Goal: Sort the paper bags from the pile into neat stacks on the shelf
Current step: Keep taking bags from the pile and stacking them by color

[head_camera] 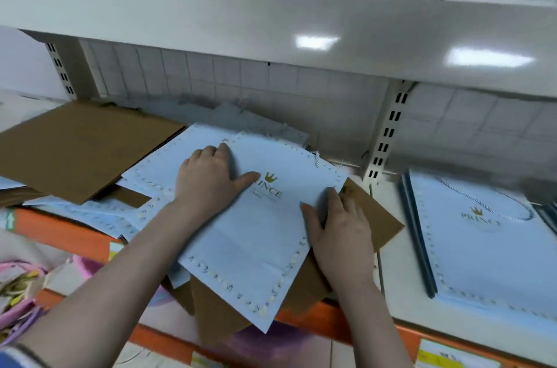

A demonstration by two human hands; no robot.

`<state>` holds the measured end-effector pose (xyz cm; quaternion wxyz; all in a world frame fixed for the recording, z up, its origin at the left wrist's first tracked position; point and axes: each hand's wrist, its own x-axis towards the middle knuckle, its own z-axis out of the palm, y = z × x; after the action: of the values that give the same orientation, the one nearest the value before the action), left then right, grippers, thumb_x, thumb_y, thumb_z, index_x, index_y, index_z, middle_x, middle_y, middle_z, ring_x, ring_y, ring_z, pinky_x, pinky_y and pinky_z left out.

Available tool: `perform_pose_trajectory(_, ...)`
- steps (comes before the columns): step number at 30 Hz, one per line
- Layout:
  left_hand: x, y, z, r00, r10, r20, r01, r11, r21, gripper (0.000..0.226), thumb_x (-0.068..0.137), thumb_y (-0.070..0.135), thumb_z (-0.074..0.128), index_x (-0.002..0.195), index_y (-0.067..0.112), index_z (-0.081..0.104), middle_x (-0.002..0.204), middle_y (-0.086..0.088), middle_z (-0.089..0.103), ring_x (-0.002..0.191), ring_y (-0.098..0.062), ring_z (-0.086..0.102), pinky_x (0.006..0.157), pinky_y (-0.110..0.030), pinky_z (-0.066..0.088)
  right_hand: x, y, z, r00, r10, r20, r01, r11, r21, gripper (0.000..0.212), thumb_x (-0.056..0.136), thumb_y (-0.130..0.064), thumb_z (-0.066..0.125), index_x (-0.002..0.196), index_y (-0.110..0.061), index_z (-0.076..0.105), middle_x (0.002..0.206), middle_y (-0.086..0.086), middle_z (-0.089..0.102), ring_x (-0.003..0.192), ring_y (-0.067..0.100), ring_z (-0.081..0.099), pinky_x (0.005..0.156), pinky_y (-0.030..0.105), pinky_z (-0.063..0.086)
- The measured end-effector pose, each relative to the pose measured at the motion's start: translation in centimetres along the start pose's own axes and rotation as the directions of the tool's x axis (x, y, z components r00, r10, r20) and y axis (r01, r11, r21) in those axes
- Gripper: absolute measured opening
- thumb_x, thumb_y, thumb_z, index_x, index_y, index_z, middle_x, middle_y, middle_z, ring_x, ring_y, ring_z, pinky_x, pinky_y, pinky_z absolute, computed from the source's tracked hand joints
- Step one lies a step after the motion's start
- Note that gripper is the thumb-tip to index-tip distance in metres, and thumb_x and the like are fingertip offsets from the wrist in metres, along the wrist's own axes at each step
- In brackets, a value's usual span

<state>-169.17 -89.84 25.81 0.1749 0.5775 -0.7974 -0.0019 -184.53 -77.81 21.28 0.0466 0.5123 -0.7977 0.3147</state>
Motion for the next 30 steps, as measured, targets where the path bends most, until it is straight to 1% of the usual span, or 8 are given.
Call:
perform_pose_trajectory(4,0.5,0.1,0.2,0.997,-0.001,-0.076,0.0,1.0,-0.017,0.078,0.074,0.068,0.056,0.12,0.005,0.049,0.113,-0.018,0.056,0.106,-0.035,0.048,0.079,-0.037,0.038,0.7,0.0,0.1,0.998,0.005,0.063,-0.003,0.999,-0.033,0.068,0.093,-0.054,0.035,0.136,-0.002,0.044,0.131,0.014,0.054,0.128,0.031,0.043,0.112,0.039,0.029)
perform_pose_trajectory(8,0.9,-0.1,0.0,0.994,-0.064,-0.093,0.052,0.99,-0.131,0.08,0.068,0.061,0.07,0.117,0.001,0.048,0.11,-0.024,0.053,0.104,-0.039,0.048,0.081,-0.042,0.038,0.8,-0.1,0.0,0.998,0.003,0.06,0.0,0.999,-0.049,0.063,0.096,-0.049,0.04,0.143,-0.007,0.034,0.144,0.009,0.043,0.139,0.027,0.029,0.116,0.034,0.015)
perform_pose_trajectory(13,1.5,-1.0,-1.0,0.995,-0.084,-0.049,0.058,0.914,-0.402,0.076,0.07,0.042,0.078,0.127,0.004,0.045,0.123,-0.02,0.052,0.114,-0.037,0.048,0.085,-0.043,0.042,0.2,-1.1,-0.3,0.996,0.069,0.047,-0.068,0.997,-0.031,0.067,0.094,-0.05,0.04,0.145,-0.008,0.03,0.144,0.01,0.042,0.137,0.026,0.03,0.115,0.036,0.022)
perform_pose_trajectory(18,0.8,-2.2,-2.8,0.983,-0.173,-0.061,0.08,0.702,-0.707,0.056,0.079,0.023,0.075,0.121,0.0,0.048,0.124,-0.015,0.054,0.11,-0.03,0.052,0.077,-0.032,0.038,-1.4,-3.1,-1.0,0.992,0.123,-0.003,-0.122,0.987,0.106,0.065,0.093,-0.048,0.045,0.144,-0.01,0.032,0.131,0.009,0.052,0.124,0.028,0.042,0.103,0.037,0.033)
perform_pose_trajectory(21,-0.1,-2.9,-3.7,0.981,-0.185,-0.052,0.076,0.623,-0.779,0.038,0.083,0.018,0.07,0.112,0.007,0.047,0.117,-0.012,0.054,0.1,-0.024,0.051,0.073,-0.026,0.033,-2.6,-3.9,-1.3,0.989,0.146,0.004,-0.143,0.961,0.239,0.06,0.091,-0.044,0.052,0.14,-0.012,0.038,0.124,0.007,0.058,0.116,0.029,0.05,0.094,0.038,0.042)
perform_pose_trajectory(25,-2.1,-3.5,-4.3,0.988,-0.156,-0.022,0.065,0.536,-0.842,0.038,0.086,0.013,0.065,0.119,0.003,0.047,0.104,0.002,0.051,0.092,-0.017,0.05,0.074,-0.023,0.035,-4.8,-5.0,-2.4,0.985,0.174,0.019,-0.173,0.948,0.266,0.063,0.09,-0.038,0.056,0.145,-0.016,0.032,0.131,0.006,0.049,0.122,0.026,0.045,0.095,0.032,0.037)
perform_pose_trajectory(28,-3.7,-3.3,-4.7,0.99,-0.138,-0.012,0.057,0.483,-0.874,0.025,0.089,0.007,0.06,0.11,0.009,0.046,0.087,0.007,0.052,0.074,-0.011,0.05,0.06,-0.015,0.04,-6.7,-5.5,-3.4,0.971,0.239,0.019,-0.234,0.924,0.302,0.064,0.089,-0.036,0.057,0.146,-0.024,0.03,0.123,0.007,0.046,0.113,0.028,0.048,0.087,0.03,0.037)
perform_pose_trajectory(30,-4.7,-3.4,-4.9,0.993,-0.117,0.005,0.057,0.446,-0.893,0.027,0.088,0.007,0.06,0.112,0.009,0.049,0.094,0.0,0.059,0.079,-0.017,0.056,0.07,-0.02,0.046,-8.2,-5.6,-3.9,0.961,0.277,0.016,-0.267,0.907,0.325,0.064,0.089,-0.035,0.056,0.146,-0.028,0.028,0.125,0.007,0.048,0.112,0.029,0.049,0.084,0.03,0.038)
